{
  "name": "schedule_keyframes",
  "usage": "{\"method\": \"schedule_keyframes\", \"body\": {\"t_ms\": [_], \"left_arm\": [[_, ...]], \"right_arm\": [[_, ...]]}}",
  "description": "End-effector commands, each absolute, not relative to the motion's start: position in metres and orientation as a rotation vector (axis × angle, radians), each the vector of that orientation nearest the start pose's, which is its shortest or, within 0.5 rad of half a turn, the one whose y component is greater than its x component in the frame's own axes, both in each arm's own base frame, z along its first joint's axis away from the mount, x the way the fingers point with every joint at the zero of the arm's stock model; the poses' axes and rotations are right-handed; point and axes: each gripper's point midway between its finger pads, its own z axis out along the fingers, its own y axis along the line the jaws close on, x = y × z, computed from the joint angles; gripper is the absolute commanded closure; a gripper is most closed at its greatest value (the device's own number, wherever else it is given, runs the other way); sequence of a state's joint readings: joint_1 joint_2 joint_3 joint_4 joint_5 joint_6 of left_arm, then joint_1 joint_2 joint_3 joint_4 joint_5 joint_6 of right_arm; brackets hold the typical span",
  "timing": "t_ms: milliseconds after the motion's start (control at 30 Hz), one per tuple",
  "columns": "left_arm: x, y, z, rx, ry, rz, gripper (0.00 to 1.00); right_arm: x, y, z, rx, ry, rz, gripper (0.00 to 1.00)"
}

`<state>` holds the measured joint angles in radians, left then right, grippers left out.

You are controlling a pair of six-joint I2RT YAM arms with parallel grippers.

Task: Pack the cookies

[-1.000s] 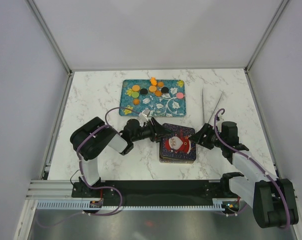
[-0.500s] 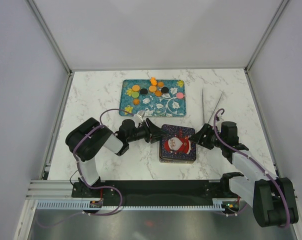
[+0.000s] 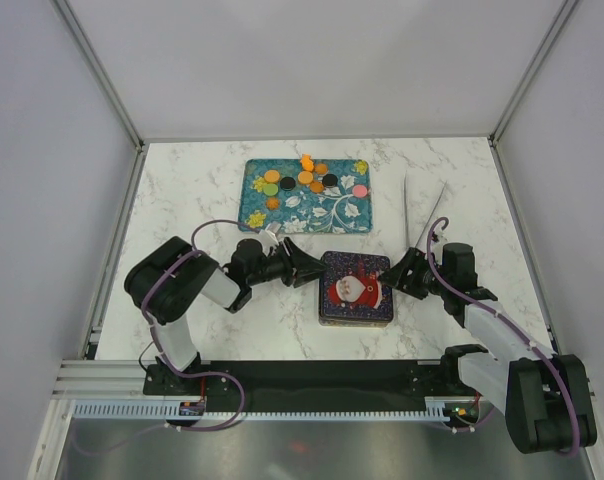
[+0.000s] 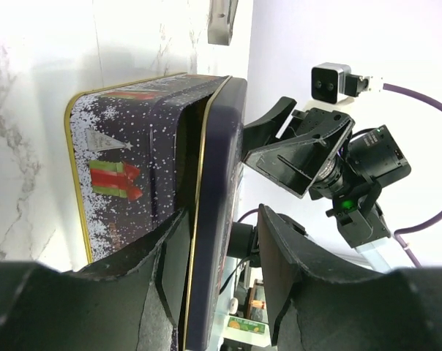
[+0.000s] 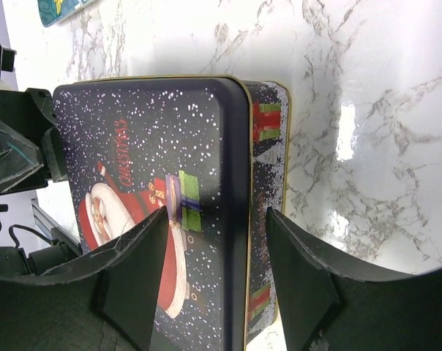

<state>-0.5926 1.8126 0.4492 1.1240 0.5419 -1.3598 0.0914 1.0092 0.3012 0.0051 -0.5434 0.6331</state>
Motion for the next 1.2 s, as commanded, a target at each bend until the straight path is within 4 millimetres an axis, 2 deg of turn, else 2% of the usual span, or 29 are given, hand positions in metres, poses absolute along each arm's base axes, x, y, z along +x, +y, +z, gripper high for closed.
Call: {"method": "schedule_keyframes", "body": {"t_ms": [0,367,467,533,633,667,700,733,867,1167], "left_arm": [[0.250,-0.316,0.093,-0.293,2.156,-1.734,0.50],[0.251,-0.302,0.081,-0.338,2.200,-1.649,0.50],[0.250,-0.300,0.079,-0.330,2.209,-1.621,0.48],[0.248,-0.297,0.073,-0.334,2.241,-1.583,0.46],[0.249,-0.292,0.077,-0.273,2.231,-1.515,0.41],[0.247,-0.289,0.071,-0.281,2.265,-1.481,0.41],[0.247,-0.289,0.079,-0.257,2.247,-1.473,0.39],[0.247,-0.287,0.077,-0.233,2.253,-1.439,0.38],[0.245,-0.290,0.083,-0.165,2.257,-1.404,0.37],[0.235,-0.306,0.077,-0.063,2.320,-1.318,0.36]], "right_arm": [[0.240,0.134,0.070,0.288,2.294,0.984,0.36],[0.239,0.132,0.070,0.305,2.319,0.971,0.37],[0.241,0.130,0.075,0.309,2.311,0.957,0.38],[0.240,0.130,0.078,0.311,2.310,0.953,0.38],[0.241,0.128,0.083,0.310,2.307,0.932,0.39],[0.241,0.126,0.084,0.312,2.308,0.920,0.39],[0.241,0.126,0.084,0.314,2.312,0.916,0.39],[0.240,0.126,0.083,0.316,2.315,0.916,0.39],[0.240,0.126,0.084,0.316,2.319,0.906,0.39],[0.241,0.127,0.085,0.302,2.334,0.867,0.40]]}}
